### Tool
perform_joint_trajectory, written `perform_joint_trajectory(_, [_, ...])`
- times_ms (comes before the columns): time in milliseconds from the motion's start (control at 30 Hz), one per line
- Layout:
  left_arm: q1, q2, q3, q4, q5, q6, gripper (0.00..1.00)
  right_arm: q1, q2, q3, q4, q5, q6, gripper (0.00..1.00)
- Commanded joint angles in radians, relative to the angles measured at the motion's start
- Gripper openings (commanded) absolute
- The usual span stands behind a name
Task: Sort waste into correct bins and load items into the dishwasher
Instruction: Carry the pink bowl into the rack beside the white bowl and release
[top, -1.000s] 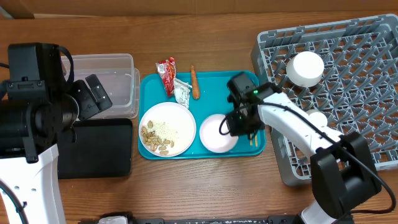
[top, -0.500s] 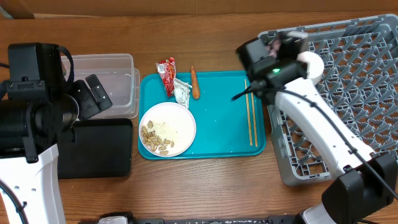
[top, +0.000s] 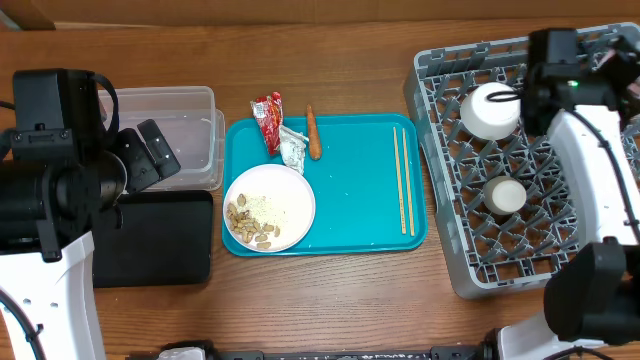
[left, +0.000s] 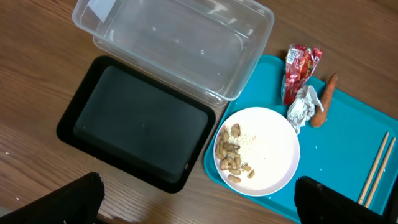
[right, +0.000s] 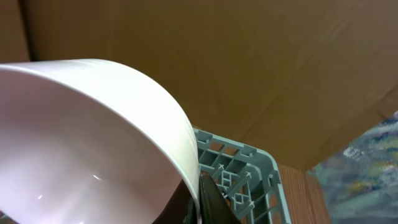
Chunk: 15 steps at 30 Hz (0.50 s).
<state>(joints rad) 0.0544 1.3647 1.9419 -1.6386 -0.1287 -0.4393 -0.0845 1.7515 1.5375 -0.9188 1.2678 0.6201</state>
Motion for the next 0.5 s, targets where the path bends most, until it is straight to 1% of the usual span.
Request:
perform_joint_trajectory(0, [0.004, 0.008, 0.002, 0.000, -0.012, -0.010, 1.00, -0.024, 0.058, 0.021, 0.049, -0.030, -0.115, 0.04])
perform_joint_trajectory(100, [0.004, 0.008, 0.002, 0.000, -0.012, -0.010, 1.00, -0.027, 0.113, 0.021, 0.134, -0.033, -0.232, 0.04])
perform_joint_trajectory(300, [0.004, 0.008, 0.002, 0.000, -0.012, -0.010, 1.00, -0.027, 0.196, 0.021, 0.246, -0.025, -0.400, 0.04])
perform_joint_trajectory(467, [0.004, 0.008, 0.002, 0.000, -0.012, -0.010, 1.00, -0.029, 0.257, 0.021, 0.271, 0.024, -0.439, 0.04])
